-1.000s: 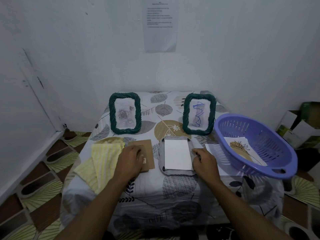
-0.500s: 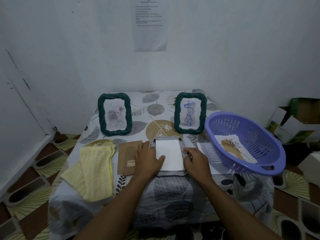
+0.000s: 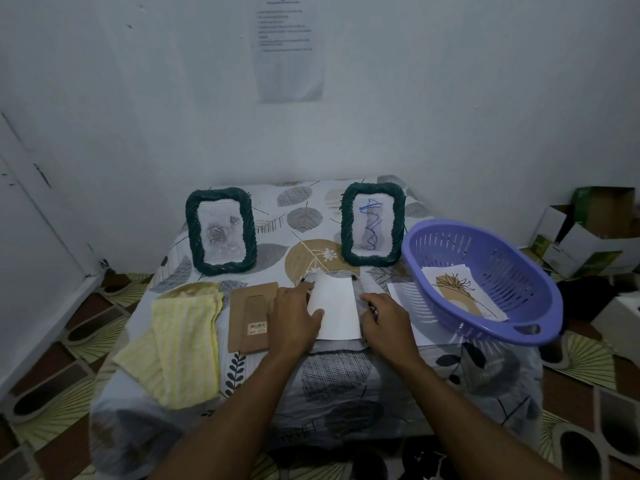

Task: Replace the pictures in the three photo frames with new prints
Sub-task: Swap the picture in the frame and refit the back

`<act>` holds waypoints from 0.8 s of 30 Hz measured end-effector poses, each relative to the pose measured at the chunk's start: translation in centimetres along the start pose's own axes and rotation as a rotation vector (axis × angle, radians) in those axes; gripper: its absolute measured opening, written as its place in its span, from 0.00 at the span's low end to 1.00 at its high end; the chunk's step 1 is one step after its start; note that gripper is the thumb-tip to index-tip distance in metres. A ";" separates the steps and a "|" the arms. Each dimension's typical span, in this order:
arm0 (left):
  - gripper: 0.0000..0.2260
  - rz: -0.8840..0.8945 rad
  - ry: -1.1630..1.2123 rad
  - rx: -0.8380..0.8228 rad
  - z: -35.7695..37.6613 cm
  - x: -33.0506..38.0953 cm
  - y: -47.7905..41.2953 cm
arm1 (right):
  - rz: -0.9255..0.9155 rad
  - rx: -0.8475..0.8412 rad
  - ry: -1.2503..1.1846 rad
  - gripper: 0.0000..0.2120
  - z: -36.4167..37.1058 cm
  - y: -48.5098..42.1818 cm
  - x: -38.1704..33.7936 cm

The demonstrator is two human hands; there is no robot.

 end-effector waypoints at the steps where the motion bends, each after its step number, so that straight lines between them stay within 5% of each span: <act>1: 0.20 -0.010 0.017 0.009 -0.1 0.1 -0.1 | -0.001 -0.012 0.003 0.16 -0.1 -0.1 0.0; 8: 0.13 -0.237 0.515 0.081 -1.4 -0.1 -1.8 | -0.134 0.068 0.005 0.14 -2.9 -1.3 -2.2; 14: 0.08 -0.326 0.820 -0.018 -0.8 1.2 -2.4 | -0.236 0.239 0.365 0.15 -9.0 -2.8 -2.4; 20: 0.09 -0.369 0.878 -0.120 2.3 4.6 -2.1 | 0.102 -0.229 0.335 0.23 -11.4 -3.3 4.0; 24: 0.07 -0.419 0.873 -0.163 4.6 7.0 -2.0 | 0.070 -0.146 0.206 0.17 -13.0 -3.8 5.0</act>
Point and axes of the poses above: each hand's wrist, its own y-axis away from the middle knuckle, its own z-axis out of the palm, x = y × z, the point moved 3 cm from there along -y, towards the middle knuckle, and after that the axes turned 12 degrees about y, right-handed, at the moved point
